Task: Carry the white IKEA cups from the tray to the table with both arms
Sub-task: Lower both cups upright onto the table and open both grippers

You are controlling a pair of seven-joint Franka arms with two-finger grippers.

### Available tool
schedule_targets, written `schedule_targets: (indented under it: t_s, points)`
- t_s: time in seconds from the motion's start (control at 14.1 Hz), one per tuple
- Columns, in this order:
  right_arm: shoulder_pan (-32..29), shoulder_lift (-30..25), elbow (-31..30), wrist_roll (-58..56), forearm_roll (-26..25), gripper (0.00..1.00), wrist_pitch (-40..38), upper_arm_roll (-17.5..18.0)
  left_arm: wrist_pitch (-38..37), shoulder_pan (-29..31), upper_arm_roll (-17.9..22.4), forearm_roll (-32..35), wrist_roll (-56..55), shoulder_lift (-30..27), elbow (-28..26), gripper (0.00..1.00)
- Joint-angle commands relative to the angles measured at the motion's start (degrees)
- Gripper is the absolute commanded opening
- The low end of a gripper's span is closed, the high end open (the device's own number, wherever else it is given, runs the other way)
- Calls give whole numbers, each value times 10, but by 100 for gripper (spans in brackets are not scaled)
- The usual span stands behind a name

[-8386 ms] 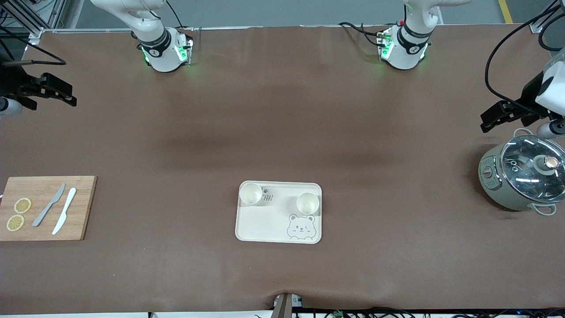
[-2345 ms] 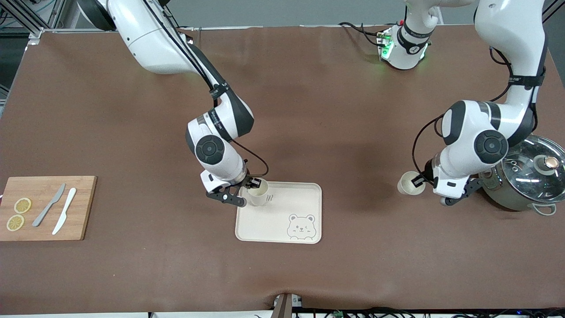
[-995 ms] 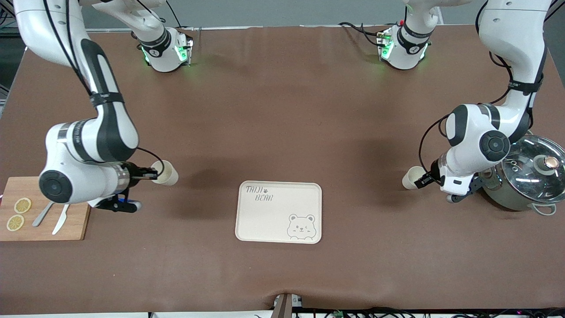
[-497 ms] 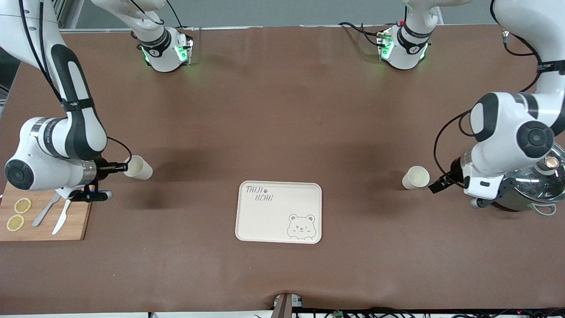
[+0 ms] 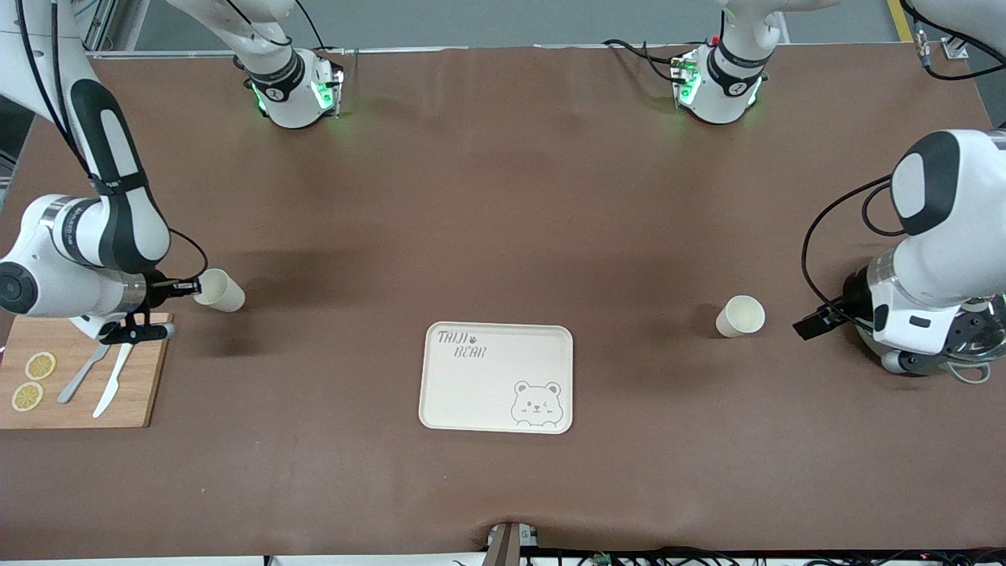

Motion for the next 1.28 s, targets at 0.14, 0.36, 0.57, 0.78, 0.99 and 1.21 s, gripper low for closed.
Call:
schedule_targets:
  t_s: [0.14, 0.36, 0.57, 0.78, 0.99, 1.21]
  points:
    - [-30, -22, -51, -23, -12, 0, 30, 13, -34, 4, 5, -3, 57, -21, 25, 100]
    - [-27, -18, -73, -20, -9, 0, 62, 14, -52, 4, 6, -2, 59, -51, 25, 100]
    - [-26, -18, -70, -15, -8, 100, 70, 15, -54, 3, 6, 12, 66, -71, 28, 100]
    - [-25, -20, -4, -18, 1, 100, -36, 19, -79, 4, 6, 11, 72, -83, 40, 100]
    - [-7, -20, 73, -20, 9, 100, -129, 20, -117, 4, 7, 11, 95, -95, 53, 100]
    - [43, -17, 181, -17, -2, 100, -223, 16, -146, 13, 14, 5, 161, -126, 48, 100]
